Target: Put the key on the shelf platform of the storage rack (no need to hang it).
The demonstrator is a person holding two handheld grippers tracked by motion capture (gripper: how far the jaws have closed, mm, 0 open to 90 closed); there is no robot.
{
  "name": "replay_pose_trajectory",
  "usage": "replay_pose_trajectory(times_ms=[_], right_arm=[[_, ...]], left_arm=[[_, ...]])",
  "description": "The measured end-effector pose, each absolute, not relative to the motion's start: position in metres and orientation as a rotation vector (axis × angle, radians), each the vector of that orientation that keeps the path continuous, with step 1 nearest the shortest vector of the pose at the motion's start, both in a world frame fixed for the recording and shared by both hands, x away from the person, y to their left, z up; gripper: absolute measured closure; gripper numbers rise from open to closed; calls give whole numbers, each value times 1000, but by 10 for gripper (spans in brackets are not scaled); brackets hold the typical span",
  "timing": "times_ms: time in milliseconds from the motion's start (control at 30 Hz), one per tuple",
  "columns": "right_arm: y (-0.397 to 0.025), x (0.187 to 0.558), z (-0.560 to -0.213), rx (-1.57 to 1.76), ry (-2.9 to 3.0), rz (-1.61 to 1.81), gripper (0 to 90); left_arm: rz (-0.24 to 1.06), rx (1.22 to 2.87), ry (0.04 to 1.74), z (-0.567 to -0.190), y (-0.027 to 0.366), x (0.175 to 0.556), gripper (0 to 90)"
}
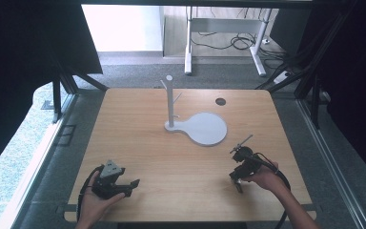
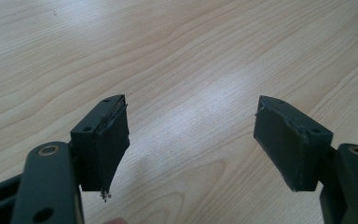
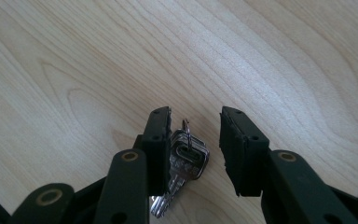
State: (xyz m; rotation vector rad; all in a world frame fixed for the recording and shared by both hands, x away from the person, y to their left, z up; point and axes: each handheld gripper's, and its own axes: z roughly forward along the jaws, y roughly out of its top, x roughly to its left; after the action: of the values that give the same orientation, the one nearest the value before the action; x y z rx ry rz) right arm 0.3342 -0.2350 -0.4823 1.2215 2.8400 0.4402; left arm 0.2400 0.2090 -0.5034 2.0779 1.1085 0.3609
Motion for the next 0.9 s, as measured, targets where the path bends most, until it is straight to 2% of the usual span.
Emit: replay_pose_trajectory(times_ms=[900], right_arm=[[-226, 342, -497, 1255, 2909, 334, 787]], left_arm=[[357, 2079, 1105, -504, 209, 240, 266]])
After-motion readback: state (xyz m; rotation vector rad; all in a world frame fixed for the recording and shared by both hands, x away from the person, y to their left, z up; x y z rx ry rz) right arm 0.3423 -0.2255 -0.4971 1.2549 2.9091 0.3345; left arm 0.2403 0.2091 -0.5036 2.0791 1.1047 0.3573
